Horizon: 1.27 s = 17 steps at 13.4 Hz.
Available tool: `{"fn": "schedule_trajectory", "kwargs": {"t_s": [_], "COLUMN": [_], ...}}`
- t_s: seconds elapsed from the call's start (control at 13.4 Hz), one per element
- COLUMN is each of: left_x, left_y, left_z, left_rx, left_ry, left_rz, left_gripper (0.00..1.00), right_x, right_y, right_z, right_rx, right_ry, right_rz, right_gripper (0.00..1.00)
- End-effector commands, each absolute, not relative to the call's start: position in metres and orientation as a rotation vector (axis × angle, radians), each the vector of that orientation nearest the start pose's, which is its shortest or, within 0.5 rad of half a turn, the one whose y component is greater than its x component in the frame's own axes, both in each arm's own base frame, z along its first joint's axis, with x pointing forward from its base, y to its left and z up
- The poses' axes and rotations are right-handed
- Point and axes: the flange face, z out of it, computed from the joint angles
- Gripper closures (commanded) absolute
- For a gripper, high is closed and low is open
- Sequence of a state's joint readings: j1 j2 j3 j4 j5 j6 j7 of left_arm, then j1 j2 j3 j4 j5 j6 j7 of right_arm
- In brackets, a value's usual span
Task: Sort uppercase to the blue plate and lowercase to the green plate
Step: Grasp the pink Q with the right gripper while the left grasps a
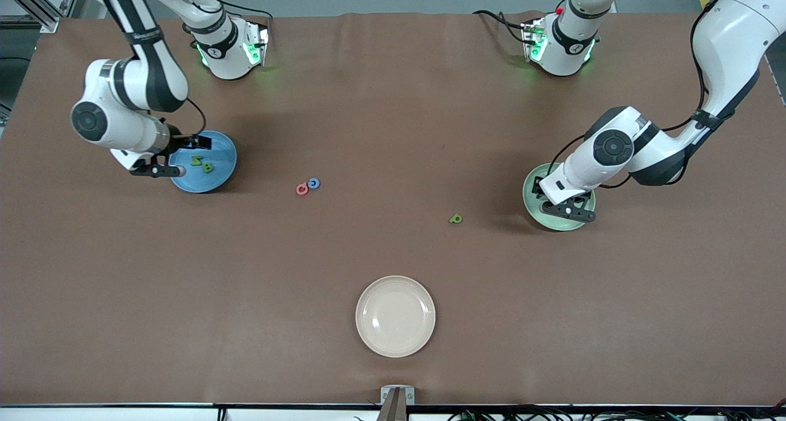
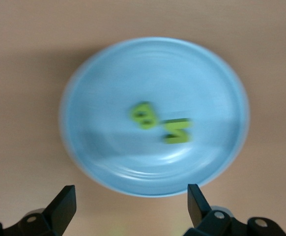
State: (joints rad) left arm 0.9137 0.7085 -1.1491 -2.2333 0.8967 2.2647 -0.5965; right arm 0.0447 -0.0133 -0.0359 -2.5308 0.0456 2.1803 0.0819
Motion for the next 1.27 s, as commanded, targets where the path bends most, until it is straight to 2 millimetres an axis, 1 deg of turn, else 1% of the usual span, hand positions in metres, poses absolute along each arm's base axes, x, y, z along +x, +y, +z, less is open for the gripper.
{"fn": "schedule_trajectory", "kwargs": {"t_s": [0.0,0.07,0.15,0.22,0.3,0.37,0.52,0.6,0.67,0.75,0.82,0.9,1.05,1.2], "left_x": [0.516,0.518,0.519,0.522,0.528,0.531,0.536,0.539,0.537,0.537,0.536,0.538,0.541,0.540], "left_y": [-0.162,-0.184,-0.209,-0.230,-0.250,-0.269,-0.308,-0.322,-0.333,-0.338,-0.345,-0.347,-0.349,-0.353], "left_z": [0.248,0.255,0.263,0.270,0.275,0.270,0.259,0.253,0.247,0.240,0.236,0.234,0.221,0.213], "left_rx": [-3.102,-3.110,-3.127,-3.138,-3.144,-3.138,-3.106,-3.084,-3.067,-3.049,-3.038,-3.020,-3.007,-3.027], "left_ry": [0.276,0.212,0.131,0.054,-0.035,-0.115,-0.296,-0.401,-0.465,-0.529,-0.595,-0.693,-0.825,-0.845], "left_rz": [0.013,0.008,0.005,-0.005,-0.018,-0.016,-0.021,-0.024,-0.013,0.009,0.019,0.019,0.052,0.072], "left_gripper": [0.01,0.01,0.01,0.01,0.00,0.00,0.00,0.00,0.00,0.00,0.00,0.00,0.00,0.00], "right_x": [0.434,0.441,0.452,0.460,0.467,0.472,0.478,0.480,0.481,0.483,0.483,0.484,0.480,0.475], "right_y": [0.094,0.127,0.147,0.160,0.169,0.176,0.201,0.211,0.217,0.222,0.225,0.230,0.241,0.245], "right_z": [0.283,0.296,0.303,0.307,0.308,0.308,0.302,0.289,0.278,0.266,0.253,0.241,0.219,0.208], "right_rx": [-3.084,-3.082,-3.062,-3.046,-3.041,-3.040,-2.959,-2.954,-2.954,-2.954,-2.959,-2.959,-2.969,-2.989], "right_ry": [0.466,0.612,0.775,0.848,0.855,0.845,0.909,0.912,0.901,0.891,0.881,0.870,0.842,0.811], "right_rz": [0.444,0.393,0.359,0.338,0.314,0.302,0.252,0.223,0.199,0.173,0.159,0.133,0.109,0.119], "right_gripper": [0.00,0.00,0.00,0.00,0.00,0.00,0.00,0.00,0.00,0.00,0.03,0.07,0.13,0.15]}}
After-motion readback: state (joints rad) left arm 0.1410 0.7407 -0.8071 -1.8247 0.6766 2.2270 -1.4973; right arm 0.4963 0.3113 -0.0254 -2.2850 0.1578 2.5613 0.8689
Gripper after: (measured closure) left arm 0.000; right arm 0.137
